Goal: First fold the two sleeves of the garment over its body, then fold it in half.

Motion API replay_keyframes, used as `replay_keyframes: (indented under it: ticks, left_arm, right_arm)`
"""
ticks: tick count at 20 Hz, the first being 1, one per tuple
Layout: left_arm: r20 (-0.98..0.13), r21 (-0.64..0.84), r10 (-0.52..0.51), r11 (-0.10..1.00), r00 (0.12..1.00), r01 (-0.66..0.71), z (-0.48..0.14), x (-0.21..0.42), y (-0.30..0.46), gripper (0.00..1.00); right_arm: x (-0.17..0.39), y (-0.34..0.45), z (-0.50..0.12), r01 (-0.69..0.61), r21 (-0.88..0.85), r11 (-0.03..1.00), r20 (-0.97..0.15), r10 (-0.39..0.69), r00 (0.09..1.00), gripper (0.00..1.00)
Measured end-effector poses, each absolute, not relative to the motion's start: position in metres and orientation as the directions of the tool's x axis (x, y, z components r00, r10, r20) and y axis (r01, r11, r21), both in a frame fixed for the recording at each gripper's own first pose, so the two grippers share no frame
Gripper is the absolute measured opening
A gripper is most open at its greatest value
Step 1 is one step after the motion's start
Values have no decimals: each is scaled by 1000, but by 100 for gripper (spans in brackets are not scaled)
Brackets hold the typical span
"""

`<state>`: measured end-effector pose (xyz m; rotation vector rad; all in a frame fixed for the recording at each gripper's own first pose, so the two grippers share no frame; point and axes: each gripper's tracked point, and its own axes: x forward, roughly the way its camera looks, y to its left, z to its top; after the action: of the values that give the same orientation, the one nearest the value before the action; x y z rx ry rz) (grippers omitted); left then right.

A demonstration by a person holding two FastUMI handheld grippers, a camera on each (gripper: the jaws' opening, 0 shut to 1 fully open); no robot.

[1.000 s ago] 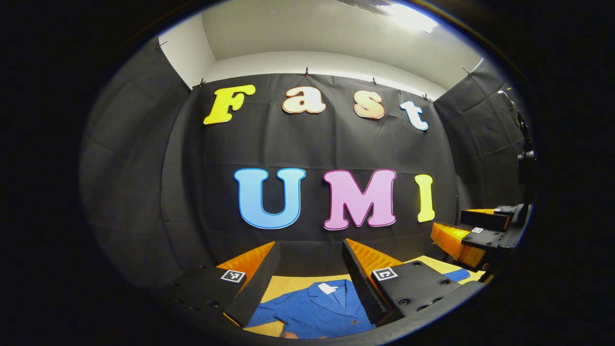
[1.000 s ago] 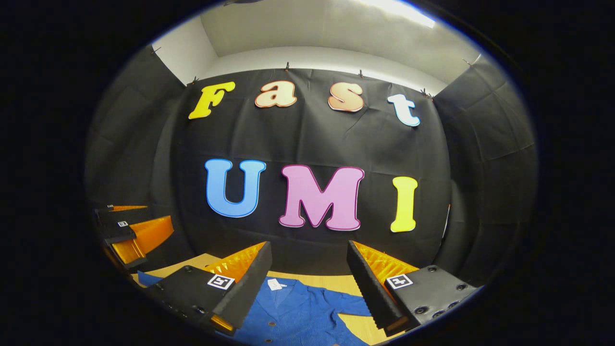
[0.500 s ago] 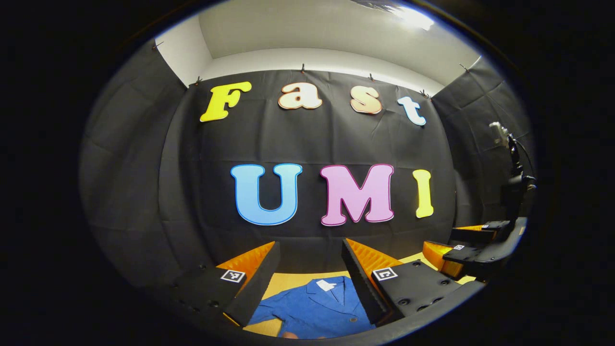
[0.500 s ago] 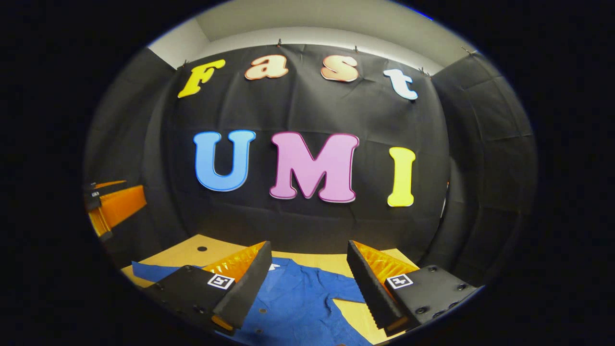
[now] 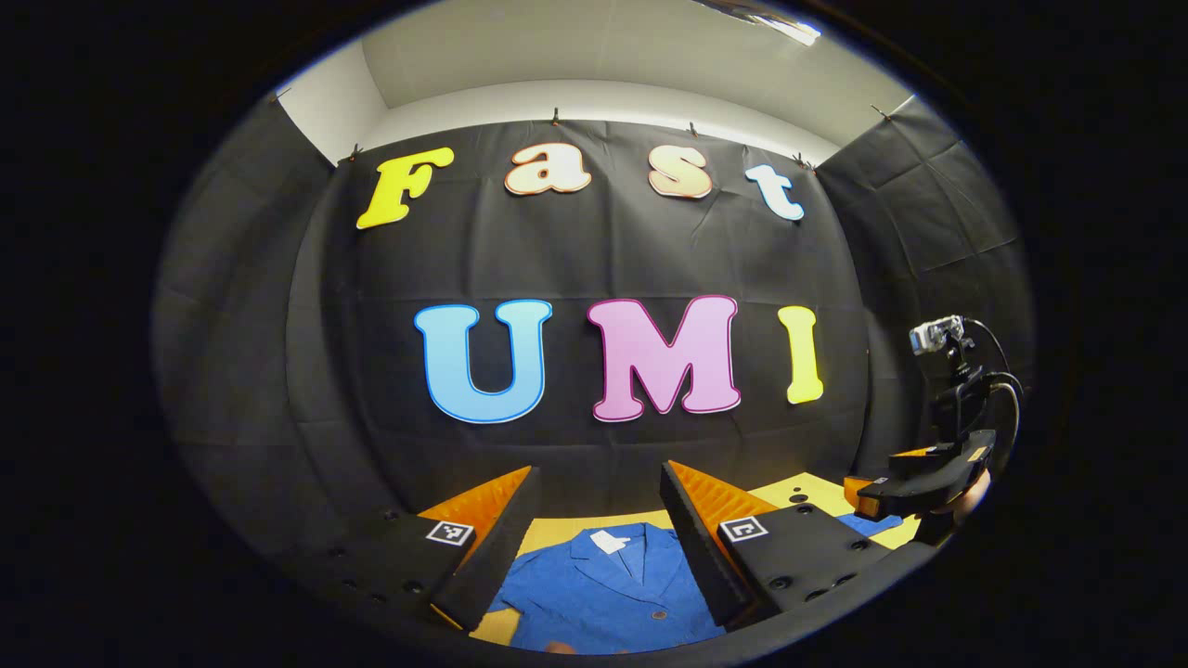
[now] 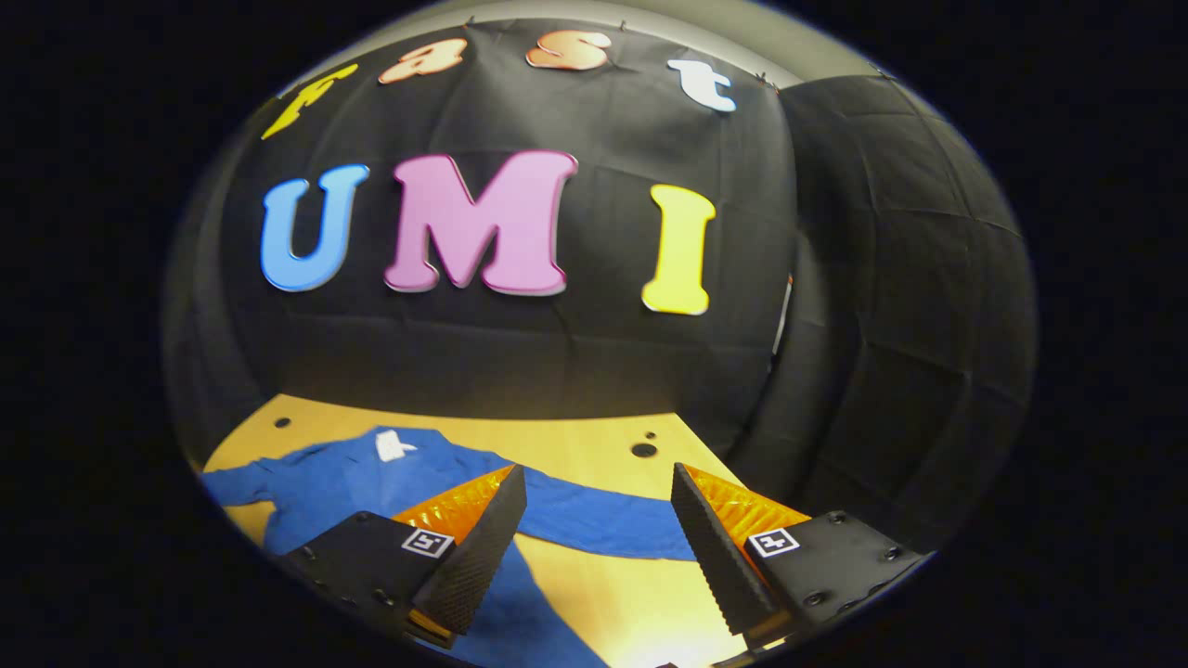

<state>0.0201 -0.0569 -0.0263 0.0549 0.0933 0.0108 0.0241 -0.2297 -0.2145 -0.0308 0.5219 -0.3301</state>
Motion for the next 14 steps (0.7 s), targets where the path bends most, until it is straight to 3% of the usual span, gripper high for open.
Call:
replay_keyframes:
  ticks: [2,3,4,6,10,11,14]
  left_arm:
    - [-117,72,21,997,993,-13,-33,26,-68,79]
    - [-130,80,24,997,991,-14,-36,29,-75,79]
    - [-142,86,27,996,990,-15,-39,32,-81,79]
    - [-160,96,29,995,987,-14,-43,38,-96,79]
    - [-213,124,19,992,977,8,-49,54,-132,79]
    - [-222,119,10,993,975,17,-48,58,-142,79]
    - [-238,97,-21,994,971,46,-45,67,-171,79]
  right_arm:
    - [12,-266,-249,355,-102,929,-573,-347,743,99]
    - [9,-287,-263,387,-104,916,-602,-368,709,94]
    - [7,-308,-277,420,-99,902,-625,-385,680,99]
    - [5,-342,-306,482,-81,873,-678,-403,615,99]
    - [1,-394,-353,563,-54,824,-770,-394,502,100]
    - [2,-405,-362,580,-57,813,-780,-399,482,95]
    - [-1,-424,-405,601,-41,798,-852,-342,397,98]
